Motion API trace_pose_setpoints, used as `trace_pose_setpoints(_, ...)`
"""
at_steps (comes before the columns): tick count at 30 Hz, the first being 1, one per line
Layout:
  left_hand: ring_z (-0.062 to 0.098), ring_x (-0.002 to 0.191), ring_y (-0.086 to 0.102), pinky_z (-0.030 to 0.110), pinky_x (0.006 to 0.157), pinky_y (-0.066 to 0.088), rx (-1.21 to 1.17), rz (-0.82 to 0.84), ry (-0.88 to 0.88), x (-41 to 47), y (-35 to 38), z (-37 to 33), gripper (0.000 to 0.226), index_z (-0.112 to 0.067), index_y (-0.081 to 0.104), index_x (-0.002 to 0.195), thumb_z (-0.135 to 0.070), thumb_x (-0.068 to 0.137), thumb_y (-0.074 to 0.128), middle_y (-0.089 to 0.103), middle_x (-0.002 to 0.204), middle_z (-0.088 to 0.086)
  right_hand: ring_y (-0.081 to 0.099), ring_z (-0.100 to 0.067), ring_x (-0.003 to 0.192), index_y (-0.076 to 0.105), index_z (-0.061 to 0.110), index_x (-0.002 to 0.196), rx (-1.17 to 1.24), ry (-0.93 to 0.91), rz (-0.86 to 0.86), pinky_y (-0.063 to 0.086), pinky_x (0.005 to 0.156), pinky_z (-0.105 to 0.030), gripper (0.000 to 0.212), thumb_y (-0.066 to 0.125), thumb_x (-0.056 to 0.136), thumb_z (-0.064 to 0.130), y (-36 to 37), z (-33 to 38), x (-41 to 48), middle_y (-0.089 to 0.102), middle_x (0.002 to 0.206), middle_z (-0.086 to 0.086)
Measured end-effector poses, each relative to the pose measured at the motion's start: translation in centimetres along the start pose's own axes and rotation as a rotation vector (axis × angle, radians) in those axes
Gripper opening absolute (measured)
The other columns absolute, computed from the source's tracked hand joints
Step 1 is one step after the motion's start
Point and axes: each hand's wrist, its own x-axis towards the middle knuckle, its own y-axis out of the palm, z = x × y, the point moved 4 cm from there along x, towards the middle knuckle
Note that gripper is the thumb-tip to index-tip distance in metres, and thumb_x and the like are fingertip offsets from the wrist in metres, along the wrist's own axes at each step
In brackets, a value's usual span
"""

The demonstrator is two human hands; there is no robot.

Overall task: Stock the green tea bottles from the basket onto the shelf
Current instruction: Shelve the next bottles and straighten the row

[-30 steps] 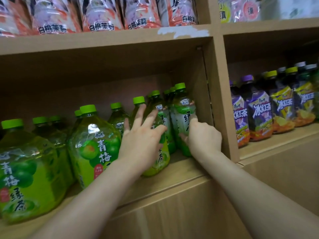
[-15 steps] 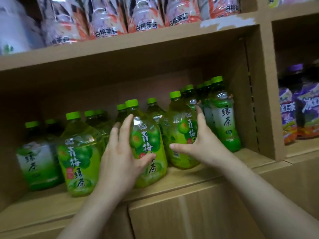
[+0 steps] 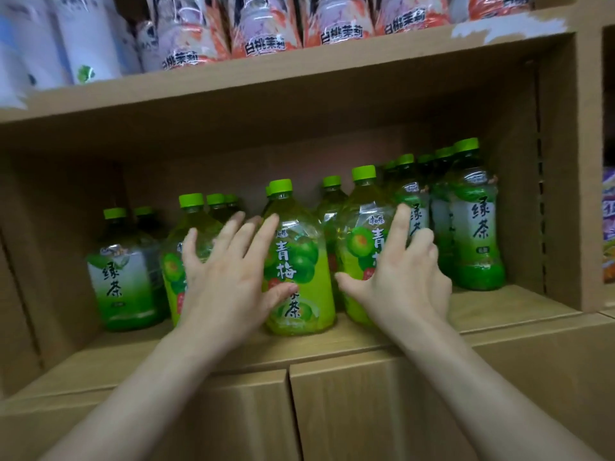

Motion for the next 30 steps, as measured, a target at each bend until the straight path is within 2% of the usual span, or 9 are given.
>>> trace_pose_setpoints(4, 0.027, 0.144, 0.009, 0.063, 0.106, 0.017, -0.224, -0.05, -0.189, -2.6, -0.2, 3.5, 0.097, -0.047, 0.021, 0.143, -0.069, 0.059, 0.065, 0.013, 0.158, 0.002, 0.041, -0.034, 0.123, -0.019, 0.023, 0.149, 0.172, -0.025, 0.129, 0.045, 0.09, -0.043, 0.126, 0.064, 0.067, 0.073, 0.5, 0.6, -0.3, 0.027, 0.14, -0.016)
trace_pose_setpoints(8, 0.029, 0.145, 0.011, 0.048, 0.113, 0.019, -0.585, -0.018, -0.485, -3.8, 1.1, 7.0, 0.115, -0.049, 0.001, 0.144, -0.06, 0.055, 0.072, 0.005, 0.159, 0.002, 0.049, -0.039, 0.122, -0.027, 0.026, 0.147, 0.326, -0.023, 0.198, 0.043, 0.096, -0.043, 0.133, 0.071, 0.066, 0.067, 0.9, 0.9, -0.1, 0.02, 0.152, -0.02)
trace_pose_setpoints(12, 0.027, 0.141, 0.024, 0.039, 0.107, 0.026, -0.687, 0.017, -0.471, -3.8, 2.2, 6.8, 0.123, -0.046, -0.008, 0.145, -0.038, 0.062, 0.083, 0.012, 0.156, 0.008, 0.055, -0.036, 0.111, -0.022, 0.038, 0.145, 0.265, -0.033, 0.151, 0.048, 0.084, -0.044, 0.133, 0.071, 0.057, 0.072, 1.3, 0.7, 0.0, 0.038, 0.137, -0.016)
trace_pose_setpoints(15, 0.028, 0.139, 0.028, 0.042, 0.106, 0.031, -0.669, 0.05, -0.441, -3.9, 2.3, 7.0, 0.125, -0.049, -0.012, 0.143, -0.032, 0.064, 0.084, 0.011, 0.156, 0.008, 0.038, -0.037, 0.131, -0.019, 0.052, 0.142, 0.475, -0.03, 0.282, 0.036, 0.105, -0.048, 0.129, 0.071, 0.051, 0.072, 1.9, 0.0, 0.9, 0.027, 0.145, -0.018)
trace_pose_setpoints(17, 0.028, 0.139, 0.027, 0.041, 0.106, 0.03, -0.692, 0.046, -0.424, -3.8, 2.3, 7.2, 0.123, -0.05, -0.012, 0.142, -0.03, 0.066, 0.082, 0.009, 0.157, 0.006, 0.028, -0.025, 0.14, -0.013, 0.055, 0.142, 0.735, -0.045, 0.381, 0.032, 0.108, -0.033, 0.113, 0.07, 0.065, 0.058, 1.6, -0.2, 1.0, 0.017, 0.155, -0.004)
trace_pose_setpoints(19, 0.028, 0.139, 0.027, 0.041, 0.106, 0.03, -0.703, 0.029, -0.421, -3.9, 2.4, 7.2, 0.121, -0.051, -0.011, 0.142, -0.032, 0.067, 0.081, 0.009, 0.157, 0.005, 0.029, -0.005, 0.128, -0.003, 0.049, 0.146, 0.897, -0.051, 0.372, 0.038, 0.086, -0.001, 0.103, 0.073, 0.078, 0.036, 1.4, -0.4, 1.1, 0.024, 0.137, 0.021)
trace_pose_setpoints(20, 0.028, 0.139, 0.027, 0.042, 0.106, 0.03, -0.693, 0.024, -0.425, -3.9, 2.5, 7.1, 0.121, -0.051, -0.012, 0.142, -0.035, 0.066, 0.081, 0.008, 0.157, 0.006, 0.03, -0.001, 0.121, 0.001, 0.046, 0.148, 0.906, -0.046, 0.345, 0.037, 0.072, 0.005, 0.104, 0.076, 0.077, 0.029, 1.6, -0.4, 1.3, 0.026, 0.127, 0.025)
trace_pose_setpoints(25, 0.042, 0.139, 0.024, 0.052, 0.108, 0.029, -0.535, 0.054, -0.452, -4.0, 3.0, 6.7, 0.123, -0.051, -0.03, 0.135, -0.063, 0.059, 0.066, 0.001, 0.155, 0.022, 0.044, -0.024, 0.129, 0.003, 0.043, 0.147, 0.751, -0.024, 0.237, 0.033, 0.105, -0.032, 0.127, 0.083, 0.049, 0.054, 3.0, 0.5, 1.8, 0.037, 0.146, -0.009)
trace_pose_setpoints(30, 0.042, 0.132, 0.036, 0.047, 0.102, 0.037, -0.511, 0.056, -0.418, -3.9, 3.0, 7.2, 0.131, -0.045, -0.026, 0.14, -0.05, 0.061, 0.078, 0.009, 0.152, 0.02, 0.041, -0.027, 0.133, -0.001, 0.046, 0.146, 0.716, -0.032, 0.274, 0.03, 0.11, -0.037, 0.128, 0.074, 0.044, 0.066, 2.7, 0.2, 1.7, 0.033, 0.15, -0.013)
